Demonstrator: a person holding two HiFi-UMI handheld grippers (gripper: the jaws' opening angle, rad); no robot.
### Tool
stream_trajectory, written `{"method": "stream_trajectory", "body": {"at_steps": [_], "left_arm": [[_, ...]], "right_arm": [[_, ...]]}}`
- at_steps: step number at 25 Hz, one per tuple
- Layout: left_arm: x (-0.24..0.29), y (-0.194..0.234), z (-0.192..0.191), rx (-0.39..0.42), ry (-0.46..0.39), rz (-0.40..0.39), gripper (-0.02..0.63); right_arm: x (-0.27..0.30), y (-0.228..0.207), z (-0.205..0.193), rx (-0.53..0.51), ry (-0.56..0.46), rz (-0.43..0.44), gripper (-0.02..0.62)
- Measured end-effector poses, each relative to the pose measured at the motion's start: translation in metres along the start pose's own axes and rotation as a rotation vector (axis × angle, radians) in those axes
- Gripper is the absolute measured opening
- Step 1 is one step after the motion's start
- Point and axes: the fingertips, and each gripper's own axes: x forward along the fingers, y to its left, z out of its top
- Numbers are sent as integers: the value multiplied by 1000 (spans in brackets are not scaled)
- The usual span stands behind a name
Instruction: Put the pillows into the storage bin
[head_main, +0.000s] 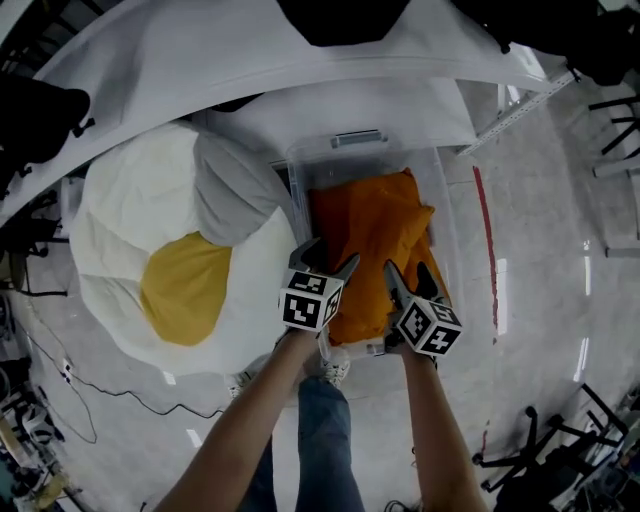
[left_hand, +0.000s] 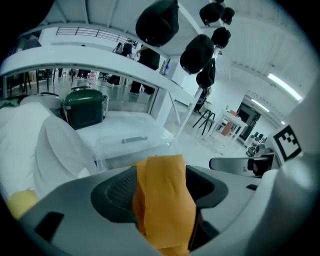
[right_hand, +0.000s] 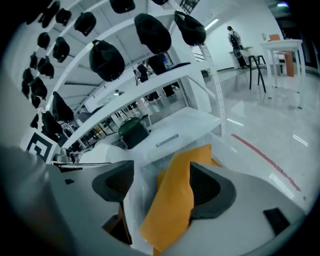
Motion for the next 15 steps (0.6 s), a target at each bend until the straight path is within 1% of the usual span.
{"method": "stream_trajectory", "body": {"at_steps": [1, 3, 5, 7, 10, 12, 15], "left_arm": [[-18, 1, 11, 3, -32, -3, 311], [-59, 5, 35, 17, -95, 3, 299], [-108, 8, 61, 21, -163, 18, 253], [-161, 15, 91, 20, -244, 45, 189], [-244, 30, 130, 30, -356, 93, 112], [-299, 38, 142, 50, -399, 119, 80], [-380, 53, 153, 86, -428, 157, 51]], "right_arm": [[-7, 18, 11, -19, -25, 18, 340], [-25, 59, 30, -63, -67, 55, 294], [-47, 103, 49, -96, -109, 94, 254], [-68, 150, 72, -123, -157, 141, 225], [-101, 225, 103, -164, -223, 217, 198], [-130, 272, 113, -199, -247, 254, 187], [-173, 341, 123, -249, -277, 303, 150]]}}
